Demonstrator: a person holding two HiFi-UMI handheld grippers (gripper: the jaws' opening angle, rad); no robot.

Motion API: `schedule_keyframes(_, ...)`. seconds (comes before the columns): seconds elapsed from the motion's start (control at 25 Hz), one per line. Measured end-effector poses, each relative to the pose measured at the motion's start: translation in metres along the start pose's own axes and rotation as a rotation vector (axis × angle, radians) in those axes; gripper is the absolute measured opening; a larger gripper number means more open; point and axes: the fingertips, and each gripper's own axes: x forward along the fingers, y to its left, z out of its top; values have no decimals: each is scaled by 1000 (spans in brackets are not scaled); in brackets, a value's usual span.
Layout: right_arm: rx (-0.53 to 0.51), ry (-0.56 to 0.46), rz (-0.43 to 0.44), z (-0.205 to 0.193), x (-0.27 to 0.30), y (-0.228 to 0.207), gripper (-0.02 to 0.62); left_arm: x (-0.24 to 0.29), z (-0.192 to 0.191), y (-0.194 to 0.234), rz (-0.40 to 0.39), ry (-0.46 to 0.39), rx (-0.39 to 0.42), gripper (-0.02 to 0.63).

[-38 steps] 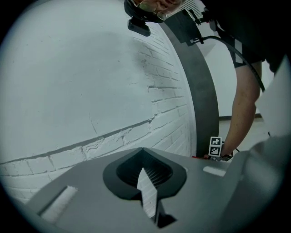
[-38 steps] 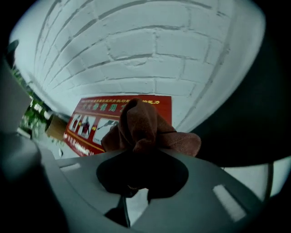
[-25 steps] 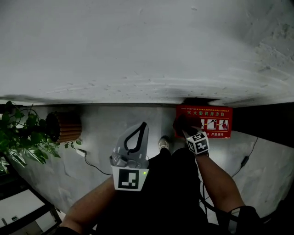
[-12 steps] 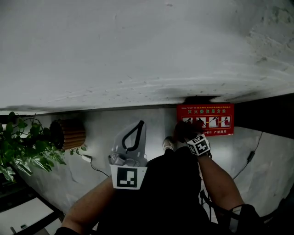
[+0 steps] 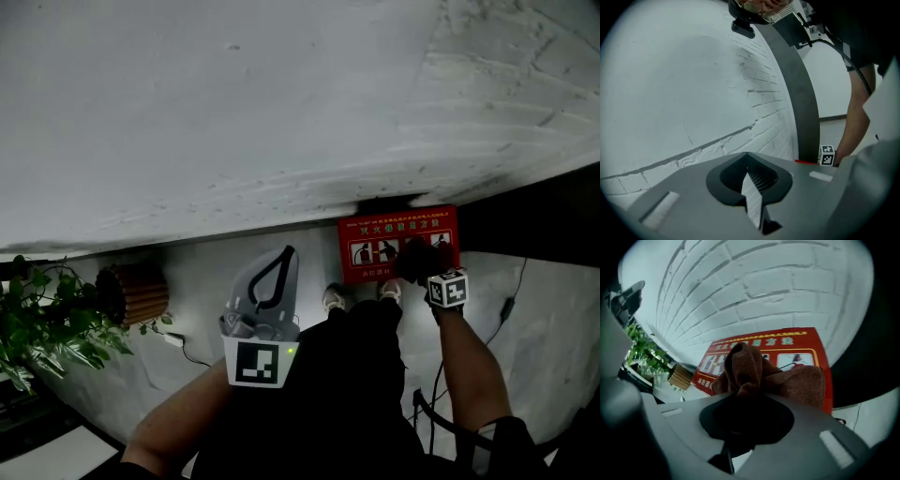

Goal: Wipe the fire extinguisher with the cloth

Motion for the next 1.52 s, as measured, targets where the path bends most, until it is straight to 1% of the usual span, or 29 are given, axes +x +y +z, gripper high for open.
schedule_keyframes(0.16,67,-7,-73,-10,-19,-51,63,6,0,-6,-7,18,1,0)
schedule_keyframes(0.32,138,14,-141,-17,-37,-81,63,9,6,-4,0,14,3,0)
schedule_keyframes(0.4,164,24,-174,-16,-42,-89,63,10,8,-7,-6,8,-2,0)
schedule_keyframes(0.44,149,20,-181,-10,-43,-87,63,11,8,-8,-10,8,-7,0)
schedule_keyframes(0.48,112,7,-173,-1,-42,-79,64,12,7,-10,-12,8,-13,0)
schedule_keyframes(0.6,-31,-27,-100,32,-27,-44,64,13,5,-11,-9,10,-26,0)
schedule_keyframes(0.68,-68,-42,-66,48,-16,-27,64,13,5,-10,-5,12,-28,0)
schedule_keyframes(0.76,-80,-57,-66,61,-8,-20,69,10,5,-5,4,13,-25,0)
schedule_keyframes(0.84,-85,-68,-81,68,-2,-18,90,6,2,2,20,16,-20,0)
schedule_keyframes(0.96,-81,-86,-68,74,-1,-11,156,-2,-4,13,47,22,-18,0)
schedule_keyframes(1.04,-79,-95,-56,76,-7,-6,204,-4,-6,18,61,15,-40,0)
schedule_keyframes(1.16,-89,-119,-73,79,-29,-3,221,-2,-3,19,57,-11,-61,0)
schedule_keyframes(1.24,-100,-164,-92,85,-49,-1,219,1,3,17,46,-37,-69,0)
schedule_keyframes(1.28,-103,-196,-95,90,-61,3,213,3,6,15,41,-48,-79,0)
schedule_keyframes(1.32,-101,-232,-94,95,-76,6,177,6,7,12,34,-55,-92,0)
schedule_keyframes(1.36,-92,-270,-92,98,-94,9,122,12,10,8,22,-65,-107,0)
schedule_keyframes(1.4,-73,-308,-87,98,-114,14,92,18,15,2,4,-82,-121,0)
schedule_keyframes(1.44,-50,-345,-80,97,-136,20,38,24,23,-4,-18,-111,-135,0)
schedule_keyframes(1.48,-29,-379,-75,95,-158,30,3,28,33,-9,-40,-151,-154,0)
schedule_keyframes(1.52,-17,-412,-76,94,-179,40,3,31,45,-13,-62,-197,-179,0)
